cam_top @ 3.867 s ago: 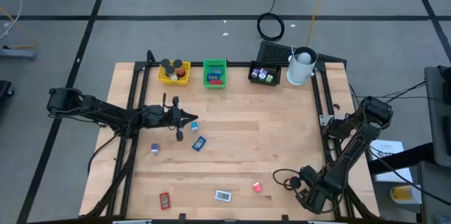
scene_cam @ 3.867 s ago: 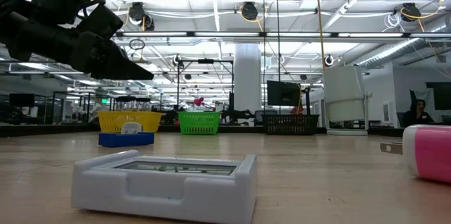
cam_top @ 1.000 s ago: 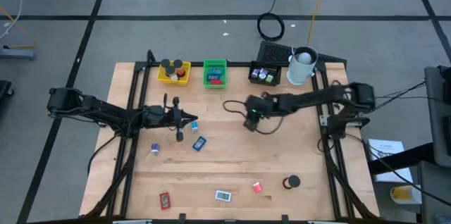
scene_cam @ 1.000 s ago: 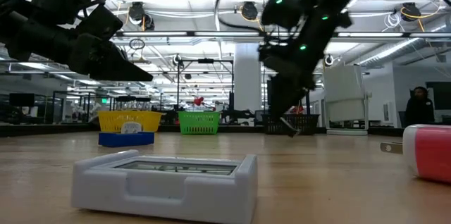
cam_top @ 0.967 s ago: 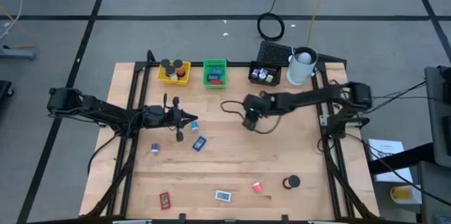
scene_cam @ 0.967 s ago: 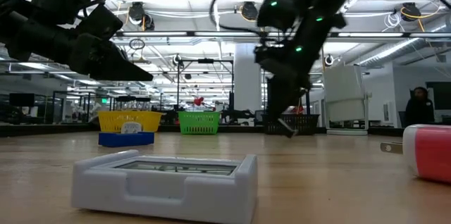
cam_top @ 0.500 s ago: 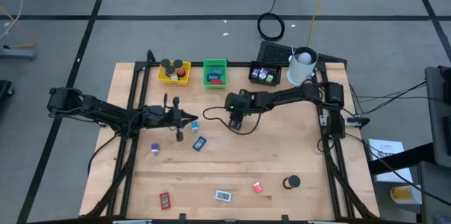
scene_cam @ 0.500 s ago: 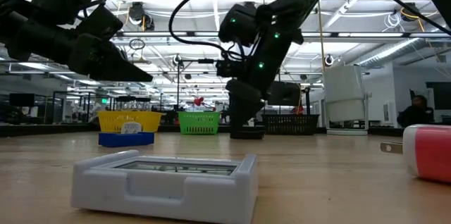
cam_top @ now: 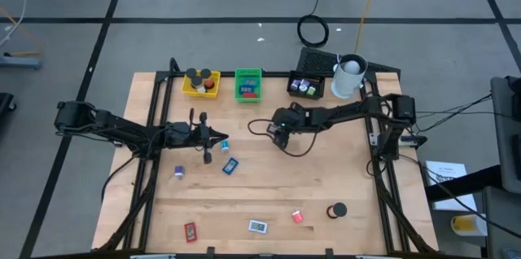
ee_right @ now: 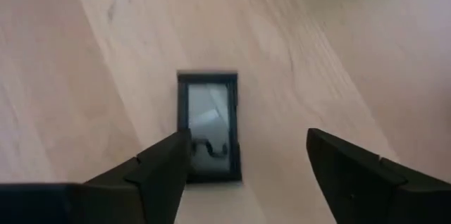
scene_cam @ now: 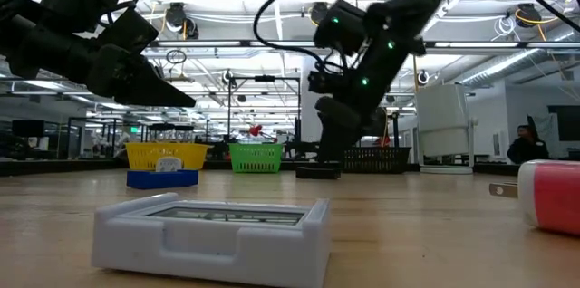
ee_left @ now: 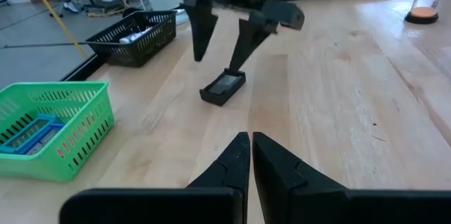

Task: Pick & Place Office items
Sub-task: Put the black digital timer into the green bin

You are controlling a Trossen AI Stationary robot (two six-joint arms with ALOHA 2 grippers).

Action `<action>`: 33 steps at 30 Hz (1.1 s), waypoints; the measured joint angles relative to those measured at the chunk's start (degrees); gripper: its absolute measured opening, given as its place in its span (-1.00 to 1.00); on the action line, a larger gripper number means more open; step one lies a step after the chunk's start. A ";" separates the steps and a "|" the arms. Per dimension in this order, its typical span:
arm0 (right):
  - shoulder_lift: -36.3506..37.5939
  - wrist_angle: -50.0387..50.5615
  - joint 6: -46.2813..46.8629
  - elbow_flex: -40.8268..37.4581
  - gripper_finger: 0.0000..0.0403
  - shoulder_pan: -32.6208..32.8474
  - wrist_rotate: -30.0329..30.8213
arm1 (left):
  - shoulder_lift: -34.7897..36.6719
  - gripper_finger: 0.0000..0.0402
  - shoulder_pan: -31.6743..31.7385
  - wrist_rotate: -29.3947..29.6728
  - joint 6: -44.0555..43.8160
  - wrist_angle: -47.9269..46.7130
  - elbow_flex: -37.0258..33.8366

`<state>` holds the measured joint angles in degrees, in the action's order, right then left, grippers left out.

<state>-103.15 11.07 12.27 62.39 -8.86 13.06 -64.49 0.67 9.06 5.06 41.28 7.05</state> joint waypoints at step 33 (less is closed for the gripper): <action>-2.54 -21.15 0.55 -9.92 -0.28 -0.12 -4.34 | -0.04 -0.87 6.40 -0.96 -1.24 12.44 -6.25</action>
<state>-105.69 -10.08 12.82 52.47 -8.98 8.72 -64.53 7.07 8.10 3.82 53.71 0.80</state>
